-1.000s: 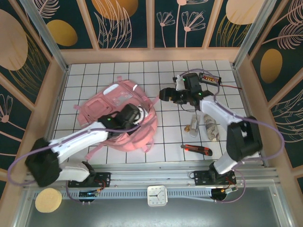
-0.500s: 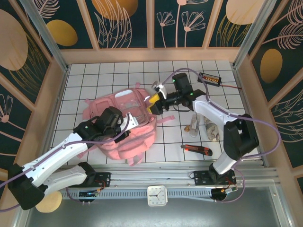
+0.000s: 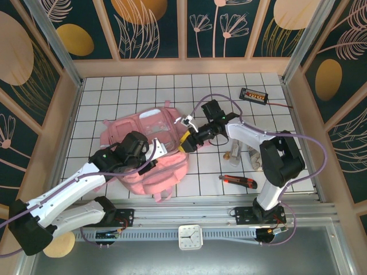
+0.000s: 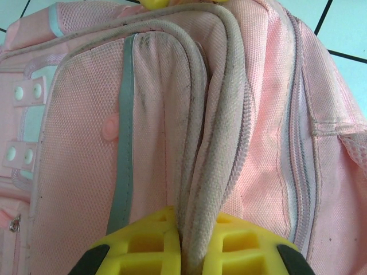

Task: Pack books, pencil case, and school supplies into a backpack

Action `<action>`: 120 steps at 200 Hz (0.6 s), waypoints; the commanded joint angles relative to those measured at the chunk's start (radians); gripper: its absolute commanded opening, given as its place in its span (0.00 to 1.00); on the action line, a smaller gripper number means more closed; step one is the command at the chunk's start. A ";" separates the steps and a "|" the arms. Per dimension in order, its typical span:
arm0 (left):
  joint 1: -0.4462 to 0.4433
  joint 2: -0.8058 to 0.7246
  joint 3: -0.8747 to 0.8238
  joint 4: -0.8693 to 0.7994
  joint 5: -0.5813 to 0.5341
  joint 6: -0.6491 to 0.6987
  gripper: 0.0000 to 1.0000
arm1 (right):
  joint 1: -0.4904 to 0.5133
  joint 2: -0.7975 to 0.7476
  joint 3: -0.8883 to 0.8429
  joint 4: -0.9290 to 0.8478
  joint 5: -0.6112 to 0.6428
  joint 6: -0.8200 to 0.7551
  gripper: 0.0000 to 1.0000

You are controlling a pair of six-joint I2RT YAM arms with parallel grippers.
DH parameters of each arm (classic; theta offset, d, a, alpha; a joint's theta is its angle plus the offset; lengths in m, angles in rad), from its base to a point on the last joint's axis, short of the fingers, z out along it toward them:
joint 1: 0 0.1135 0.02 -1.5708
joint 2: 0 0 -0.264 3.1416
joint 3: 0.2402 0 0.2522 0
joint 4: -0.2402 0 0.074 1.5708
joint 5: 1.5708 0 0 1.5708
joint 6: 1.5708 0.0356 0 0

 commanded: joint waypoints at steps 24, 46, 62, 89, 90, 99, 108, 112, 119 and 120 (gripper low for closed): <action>0.002 -0.051 -0.003 0.065 0.007 -0.025 0.00 | -0.011 0.068 0.015 -0.055 -0.103 0.081 0.65; 0.001 -0.057 -0.001 0.060 0.006 -0.028 0.00 | -0.011 0.085 0.022 -0.075 -0.114 0.091 0.59; 0.001 -0.059 0.000 0.054 0.006 -0.031 0.00 | -0.011 0.083 0.017 -0.051 -0.113 0.115 0.59; 0.001 -0.067 -0.001 0.043 0.006 -0.035 0.00 | -0.011 0.093 0.034 -0.035 -0.101 0.148 0.50; 0.001 -0.068 -0.002 0.043 0.006 -0.035 0.00 | -0.011 0.094 0.034 -0.034 -0.101 0.149 0.50; 0.002 -0.073 -0.004 0.042 0.004 -0.038 0.00 | -0.011 0.097 0.035 -0.034 -0.102 0.152 0.45; 0.001 -0.079 -0.006 0.040 0.000 -0.038 0.00 | -0.011 0.101 0.037 -0.040 -0.098 0.148 0.37; 0.001 -0.081 -0.006 0.040 0.000 -0.038 0.00 | -0.011 0.103 0.037 -0.043 -0.095 0.148 0.35; 0.001 -0.084 -0.006 0.038 -0.001 -0.040 0.00 | -0.011 0.105 0.039 -0.046 -0.092 0.148 0.32; 0.001 -0.085 -0.007 0.038 -0.001 -0.040 0.00 | -0.011 0.105 0.039 -0.047 -0.091 0.148 0.32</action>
